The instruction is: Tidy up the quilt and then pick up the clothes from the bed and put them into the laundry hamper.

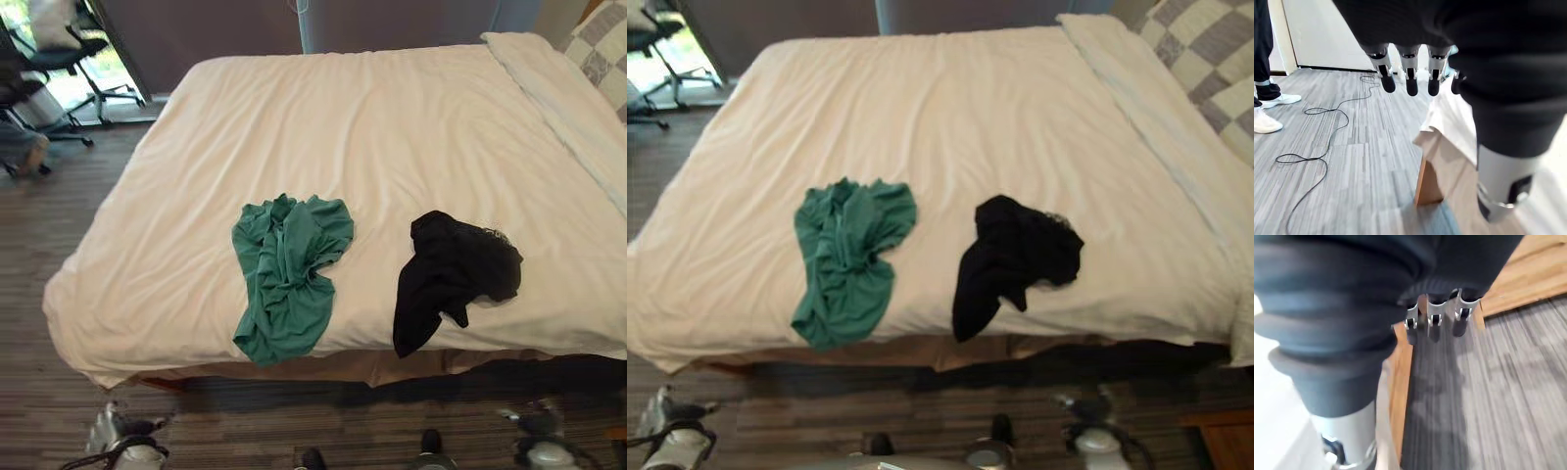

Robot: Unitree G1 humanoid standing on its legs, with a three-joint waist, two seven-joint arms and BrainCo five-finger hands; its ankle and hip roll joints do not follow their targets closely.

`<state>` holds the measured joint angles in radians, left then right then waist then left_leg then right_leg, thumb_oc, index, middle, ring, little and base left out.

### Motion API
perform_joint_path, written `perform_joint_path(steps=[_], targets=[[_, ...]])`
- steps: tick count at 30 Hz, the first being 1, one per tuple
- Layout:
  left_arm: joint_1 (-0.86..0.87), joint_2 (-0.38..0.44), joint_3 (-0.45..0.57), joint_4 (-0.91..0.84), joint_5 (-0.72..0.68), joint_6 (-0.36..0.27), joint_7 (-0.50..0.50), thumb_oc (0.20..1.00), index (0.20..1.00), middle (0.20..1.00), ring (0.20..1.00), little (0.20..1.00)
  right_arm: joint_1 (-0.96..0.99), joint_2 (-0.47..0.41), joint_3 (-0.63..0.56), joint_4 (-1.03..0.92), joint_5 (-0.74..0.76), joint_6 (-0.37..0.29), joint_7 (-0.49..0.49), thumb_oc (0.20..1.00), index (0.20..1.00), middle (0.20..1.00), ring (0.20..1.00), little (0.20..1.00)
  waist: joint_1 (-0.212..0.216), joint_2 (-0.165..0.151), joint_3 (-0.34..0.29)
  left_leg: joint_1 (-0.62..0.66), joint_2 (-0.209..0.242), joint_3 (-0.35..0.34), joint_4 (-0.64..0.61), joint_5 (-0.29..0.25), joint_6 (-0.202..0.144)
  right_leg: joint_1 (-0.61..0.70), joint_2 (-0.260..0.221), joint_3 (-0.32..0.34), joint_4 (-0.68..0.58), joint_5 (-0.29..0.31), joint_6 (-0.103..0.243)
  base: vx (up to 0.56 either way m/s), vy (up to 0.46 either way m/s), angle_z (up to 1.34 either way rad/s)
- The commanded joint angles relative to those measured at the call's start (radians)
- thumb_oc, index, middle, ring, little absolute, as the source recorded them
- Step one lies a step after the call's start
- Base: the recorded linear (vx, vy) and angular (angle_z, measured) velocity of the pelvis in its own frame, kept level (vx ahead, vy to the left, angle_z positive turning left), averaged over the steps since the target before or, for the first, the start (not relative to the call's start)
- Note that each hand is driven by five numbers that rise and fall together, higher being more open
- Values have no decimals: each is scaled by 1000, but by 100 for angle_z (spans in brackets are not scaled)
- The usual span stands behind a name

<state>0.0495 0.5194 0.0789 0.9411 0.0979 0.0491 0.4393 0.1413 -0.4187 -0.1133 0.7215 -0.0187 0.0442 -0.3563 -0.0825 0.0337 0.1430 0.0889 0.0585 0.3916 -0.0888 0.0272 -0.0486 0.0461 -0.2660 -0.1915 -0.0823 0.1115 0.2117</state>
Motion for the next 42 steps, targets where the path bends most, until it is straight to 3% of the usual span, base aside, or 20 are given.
perform_joint_path(steps=[1,2,8,14,15,21,25,35,37,42], targets=[[-68,122,93,-136,6,-96,122,1000,1000,1000,1000,1000,-27,-73,-67,-108,-48,-64,-69,1000,1000,1000,1000,1000,-26,-57,19,26,50,-14,2,-70,-68,-15,-40,-6,40,-56,38,23,-33,1],[-69,153,127,-224,6,-119,130,1000,1000,1000,1000,1000,-14,-132,-91,-176,-133,-66,-83,1000,1000,1000,1000,1000,-24,-59,18,26,54,-17,2,-68,-70,-13,-41,-10,37,-58,40,12,-28,5],[-67,168,178,-466,-19,-176,103,1000,1000,1000,1000,1000,-18,-228,-126,-310,-283,-42,-99,1000,1000,1000,1000,1000,-22,-61,14,32,63,-24,2,-68,-74,-1,-36,-20,34,-64,40,4,-30,5],[-187,189,14,-476,45,-140,-12,1000,1000,1000,1000,1000,-164,-326,-32,-382,-358,-22,-61,1000,1000,1000,1000,1000,-20,-64,26,23,77,-15,2,-52,-78,-15,-26,-11,32,-63,31,-26,-32,0],[-242,169,-57,-429,63,-122,-30,1000,1000,1000,1000,1000,-224,-339,24,-410,-370,-23,-53,1000,1000,1000,1000,1000,-23,-64,36,22,82,-9,2,-49,-81,-21,-21,-5,31,-66,29,-38,-34,0],[-423,147,-230,-294,165,-77,-31,1000,1000,1000,1000,1000,-325,-322,122,-516,-374,-48,-61,1000,1000,1000,1000,1000,-43,-62,67,-14,98,13,2,-27,-89,-77,-6,25,30,-57,23,-61,-37,-13],[-500,125,-314,-301,242,-67,-35,1000,1000,1000,1000,1000,-319,-279,167,-594,-374,-76,-60,1000,1000,1000,1000,1000,-75,-43,76,-28,106,50,2,-23,-93,-116,1,52,12,-48,30,-28,-18,-22],[-628,86,-409,-193,309,-37,-53,1000,1000,1000,1000,1000,-256,-237,200,-637,-351,-106,-35,1000,1000,1000,1000,1000,-125,-5,100,-66,112,79,2,1,-103,-176,6,79,11,-35,33,-37,-3,-19],[-641,28,-426,-60,338,2,-81,1000,1000,1000,1000,1000,-244,-233,202,-634,-360,-102,-34,1000,1000,1000,1000,1000,-138,1,110,-75,114,86,2,6,-104,-190,7,82,13,-32,33,-28,9,-8],[-615,-23,-404,88,365,37,-97,1000,1000,1000,1000,1000,-216,-222,192,-616,-364,-97,-30,1000,1000,1000,1000,1000,-135,0,114,-81,120,84,2,12,-106,-193,8,73,18,-32,28,-8,-18,-9]])
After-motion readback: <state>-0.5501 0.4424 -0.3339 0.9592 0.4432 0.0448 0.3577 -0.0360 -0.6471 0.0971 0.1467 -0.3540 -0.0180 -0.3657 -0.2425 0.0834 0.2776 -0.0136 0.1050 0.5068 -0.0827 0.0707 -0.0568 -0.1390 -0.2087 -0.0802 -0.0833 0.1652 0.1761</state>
